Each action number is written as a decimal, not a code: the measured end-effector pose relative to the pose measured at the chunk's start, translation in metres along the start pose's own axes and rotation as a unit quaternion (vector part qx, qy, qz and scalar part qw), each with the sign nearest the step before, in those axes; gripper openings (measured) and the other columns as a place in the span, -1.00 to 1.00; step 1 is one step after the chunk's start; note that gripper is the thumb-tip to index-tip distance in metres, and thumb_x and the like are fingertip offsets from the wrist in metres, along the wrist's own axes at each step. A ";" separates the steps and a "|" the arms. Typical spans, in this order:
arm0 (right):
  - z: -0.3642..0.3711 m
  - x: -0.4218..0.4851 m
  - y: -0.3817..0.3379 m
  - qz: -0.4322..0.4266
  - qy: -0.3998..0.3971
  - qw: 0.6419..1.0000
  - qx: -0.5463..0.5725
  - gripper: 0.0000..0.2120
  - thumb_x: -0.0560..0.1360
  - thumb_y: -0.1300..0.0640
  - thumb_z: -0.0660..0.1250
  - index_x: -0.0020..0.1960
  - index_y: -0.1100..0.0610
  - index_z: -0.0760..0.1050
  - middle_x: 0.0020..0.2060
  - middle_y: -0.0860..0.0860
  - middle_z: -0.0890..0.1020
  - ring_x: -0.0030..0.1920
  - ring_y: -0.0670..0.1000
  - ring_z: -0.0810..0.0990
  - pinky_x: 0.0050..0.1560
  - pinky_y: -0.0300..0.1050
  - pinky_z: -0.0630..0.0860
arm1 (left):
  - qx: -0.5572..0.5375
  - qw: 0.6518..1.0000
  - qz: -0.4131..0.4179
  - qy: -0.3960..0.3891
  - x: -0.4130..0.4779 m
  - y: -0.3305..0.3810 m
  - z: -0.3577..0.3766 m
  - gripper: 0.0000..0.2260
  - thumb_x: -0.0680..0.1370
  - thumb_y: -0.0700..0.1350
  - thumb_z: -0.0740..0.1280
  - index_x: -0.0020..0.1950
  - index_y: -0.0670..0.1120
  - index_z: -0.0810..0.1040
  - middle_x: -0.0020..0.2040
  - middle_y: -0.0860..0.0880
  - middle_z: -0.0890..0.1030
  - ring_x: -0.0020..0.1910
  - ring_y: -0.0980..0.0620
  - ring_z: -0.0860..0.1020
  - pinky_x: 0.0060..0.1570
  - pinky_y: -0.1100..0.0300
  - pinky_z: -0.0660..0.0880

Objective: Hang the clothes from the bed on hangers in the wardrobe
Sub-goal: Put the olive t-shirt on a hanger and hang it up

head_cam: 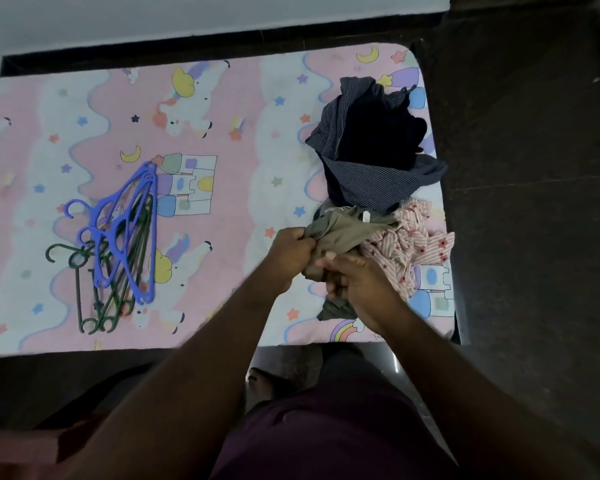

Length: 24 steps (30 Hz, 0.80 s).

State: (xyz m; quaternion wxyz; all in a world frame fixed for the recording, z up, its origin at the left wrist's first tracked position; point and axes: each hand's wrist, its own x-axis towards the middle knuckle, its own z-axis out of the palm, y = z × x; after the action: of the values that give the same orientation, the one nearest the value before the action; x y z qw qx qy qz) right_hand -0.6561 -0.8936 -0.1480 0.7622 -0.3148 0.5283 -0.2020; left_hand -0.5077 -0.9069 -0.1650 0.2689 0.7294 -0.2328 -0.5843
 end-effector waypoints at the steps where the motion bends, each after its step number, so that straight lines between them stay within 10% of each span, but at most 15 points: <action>1: 0.003 0.002 0.004 0.014 0.030 0.999 0.026 -0.68 0.61 0.06 0.27 0.05 0.34 0.58 -0.28 0.07 0.63 -0.39 -0.02 0.48 -0.37 -0.17 0.45 | 0.016 1.000 0.010 0.005 -0.007 -0.002 -0.005 -0.82 0.52 -0.36 0.17 -0.06 -0.39 0.55 -0.24 -0.14 0.50 -0.30 -0.02 0.42 -0.38 0.22 0.38; 6: 0.022 0.016 0.033 0.066 0.119 0.979 0.150 -0.46 0.57 -0.30 0.17 0.14 0.14 0.61 -0.03 0.11 0.71 -0.11 0.07 0.68 -0.18 -0.07 0.58 | -0.037 0.998 0.034 -0.050 -0.058 -0.025 -0.052 -0.82 0.56 -0.30 0.21 -0.07 -0.32 0.61 -0.18 -0.21 0.61 -0.23 -0.07 0.54 -0.12 0.08 0.51; 13: 0.103 0.026 0.043 -0.056 0.232 0.970 0.053 -0.62 0.62 0.10 0.26 0.37 0.24 0.42 0.22 0.19 0.57 0.15 0.22 0.59 0.19 0.20 0.55 | 0.006 0.999 0.043 0.004 -0.121 -0.092 -0.137 -0.85 0.47 -0.21 0.26 -0.25 -0.25 0.56 -0.34 -0.06 0.54 -0.35 0.01 0.45 -0.24 0.18 0.40; 22: 0.127 -0.040 -0.070 -0.283 0.347 0.893 0.037 -0.71 0.66 0.20 0.17 0.27 0.40 0.39 -0.03 0.10 0.45 -0.05 0.03 0.43 -0.41 -0.44 0.34 | -0.040 0.980 0.172 0.091 -0.142 -0.063 -0.166 -0.85 0.54 -0.27 0.22 0.02 -0.33 0.51 -0.14 -0.21 0.55 -0.20 -0.05 0.47 -0.24 0.10 0.44; 24: 0.118 -0.054 -0.098 -0.324 0.319 0.891 0.027 -0.84 0.63 0.21 0.22 0.12 0.32 0.46 -0.11 0.08 0.47 -0.06 0.05 0.45 -0.26 -0.36 0.45 | -0.037 0.973 0.208 0.092 -0.141 -0.047 -0.158 -0.84 0.55 -0.23 0.25 0.04 -0.31 0.50 -0.07 -0.28 0.57 -0.17 -0.06 0.48 -0.20 0.06 0.44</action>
State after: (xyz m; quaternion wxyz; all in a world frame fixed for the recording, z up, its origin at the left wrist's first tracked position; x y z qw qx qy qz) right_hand -0.5633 -0.8982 -0.0153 0.4536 -0.3666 0.6060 -0.5409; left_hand -0.3812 -0.7609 -0.0660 0.4319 0.7050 -0.3316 -0.4544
